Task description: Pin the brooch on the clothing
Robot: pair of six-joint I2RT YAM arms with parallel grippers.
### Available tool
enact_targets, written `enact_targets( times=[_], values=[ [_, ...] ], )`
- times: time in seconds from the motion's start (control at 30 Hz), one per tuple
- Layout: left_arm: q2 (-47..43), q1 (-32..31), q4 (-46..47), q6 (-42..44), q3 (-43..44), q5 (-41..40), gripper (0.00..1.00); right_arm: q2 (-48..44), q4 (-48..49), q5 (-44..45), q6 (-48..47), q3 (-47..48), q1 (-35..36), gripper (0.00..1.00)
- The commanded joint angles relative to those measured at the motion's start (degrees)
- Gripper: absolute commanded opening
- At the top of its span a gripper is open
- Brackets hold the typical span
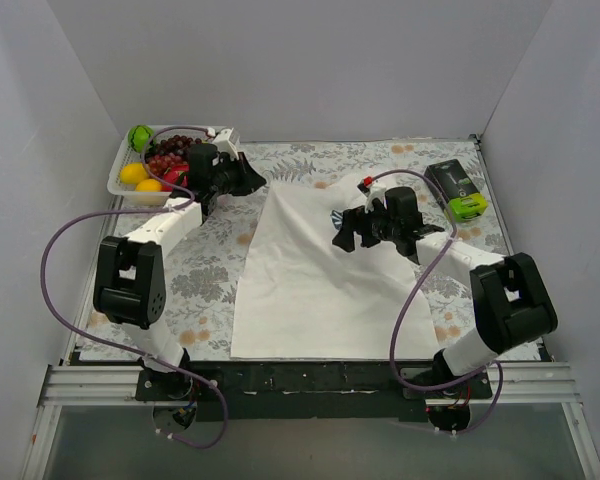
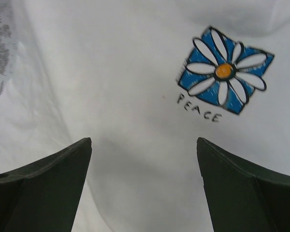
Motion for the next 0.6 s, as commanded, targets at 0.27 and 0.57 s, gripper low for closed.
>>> enact_targets(
  times=[0.27, 0.57],
  values=[
    [11.8, 2.0, -5.8, -0.2, 15.4, -1.3, 0.0, 15.4, -9.2, 17.0, 4.3, 10.4, -2.2, 0.97],
    [20.6, 2.1, -9.3, 0.1, 24.4, -2.4, 0.0, 25.7, -12.6, 19.0, 5.5, 22.7, -4.9, 0.98]
  ],
)
